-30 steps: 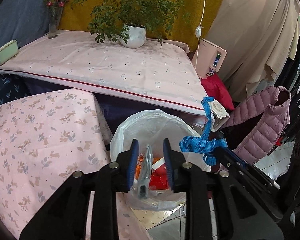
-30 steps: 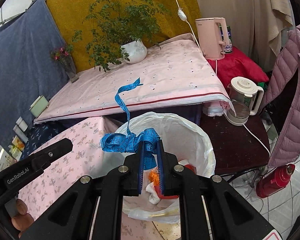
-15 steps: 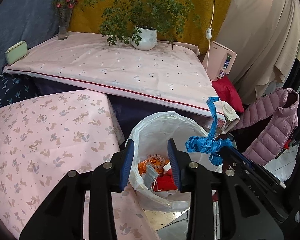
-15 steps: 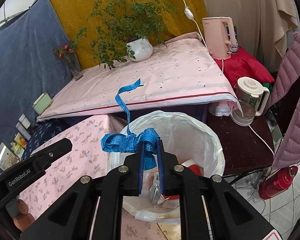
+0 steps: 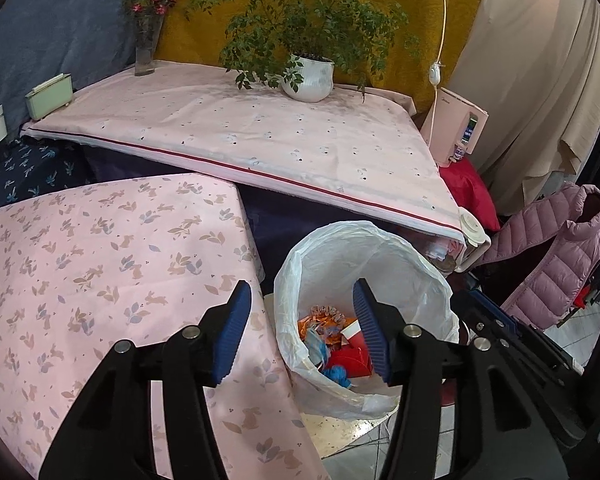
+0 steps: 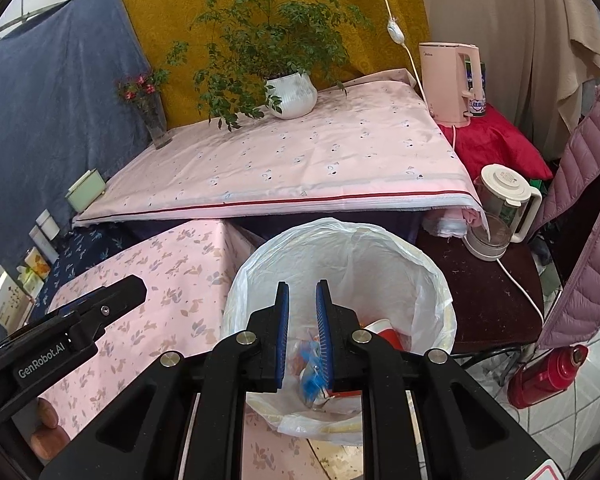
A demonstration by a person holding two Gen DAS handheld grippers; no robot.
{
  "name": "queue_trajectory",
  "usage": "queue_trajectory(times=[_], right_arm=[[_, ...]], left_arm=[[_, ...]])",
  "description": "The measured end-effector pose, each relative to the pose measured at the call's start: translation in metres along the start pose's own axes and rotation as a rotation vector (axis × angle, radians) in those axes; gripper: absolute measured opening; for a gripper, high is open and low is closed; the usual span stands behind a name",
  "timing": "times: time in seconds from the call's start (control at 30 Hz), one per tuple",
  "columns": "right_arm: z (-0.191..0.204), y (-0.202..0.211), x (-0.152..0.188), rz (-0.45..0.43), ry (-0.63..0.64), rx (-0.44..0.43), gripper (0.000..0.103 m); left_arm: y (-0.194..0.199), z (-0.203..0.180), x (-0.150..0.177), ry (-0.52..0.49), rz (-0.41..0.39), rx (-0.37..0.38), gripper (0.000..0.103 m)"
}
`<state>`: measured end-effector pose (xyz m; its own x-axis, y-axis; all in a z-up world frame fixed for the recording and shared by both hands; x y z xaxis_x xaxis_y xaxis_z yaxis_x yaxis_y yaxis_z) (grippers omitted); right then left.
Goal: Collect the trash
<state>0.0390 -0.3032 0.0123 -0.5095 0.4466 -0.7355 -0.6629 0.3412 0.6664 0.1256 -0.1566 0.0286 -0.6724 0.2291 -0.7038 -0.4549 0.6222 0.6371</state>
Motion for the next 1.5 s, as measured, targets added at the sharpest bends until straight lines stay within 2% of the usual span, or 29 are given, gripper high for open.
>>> queue_trajectory(times=[0.03,0.23,0.33,0.47,0.83,0.93,1.07,1.2,1.5], right_arm=[[0.001,0.001,0.001,-0.002,0.003,0.001,0.021],[0.009,0.011,0.002,-0.015,0.045,0.012,0.027],[0.014,0.018,0.005,-0.025,0.072,0.020,0.033],[0.019,0.025,0.011,-0.025,0.108,0.024,0.040],[0.024,0.045,0.043,-0.028,0.169,0.066,0.065],[0.023,0.046,0.051,-0.016,0.175,0.074,0.067],[0.022,0.046,0.060,0.002,0.184,0.081,0.068],[0.020,0.048,0.067,0.011,0.183,0.084,0.072],[0.021,0.052,0.082,0.006,0.212,0.102,0.084]], left_arm=[[0.001,0.001,0.001,0.001,-0.002,-0.004,0.051],[0.008,0.007,0.005,0.008,-0.007,-0.027,0.053],[0.014,0.009,0.009,0.010,-0.015,-0.038,0.059],[0.022,0.011,0.017,0.000,-0.022,-0.061,0.060],[0.036,0.025,0.052,0.021,-0.005,-0.125,0.067],[0.040,0.025,0.061,0.006,-0.007,-0.149,0.073],[0.042,0.025,0.073,-0.007,0.002,-0.162,0.075],[0.044,0.025,0.082,-0.010,0.005,-0.186,0.084],[0.049,0.028,0.097,-0.022,0.009,-0.240,0.089]])
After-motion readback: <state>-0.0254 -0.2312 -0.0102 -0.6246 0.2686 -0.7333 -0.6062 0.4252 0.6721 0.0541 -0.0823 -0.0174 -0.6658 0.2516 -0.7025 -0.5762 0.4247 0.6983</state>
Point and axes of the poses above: each gripper's, at about its wrist camera, not at the fingertips, and y roughly against the way its jaws point, z to its left, x to its underside, the point moved 1 cm from there along -y, roughly the way its jaws point, and after that the axes turned 10 degrees about x, right-handed, at the moved point
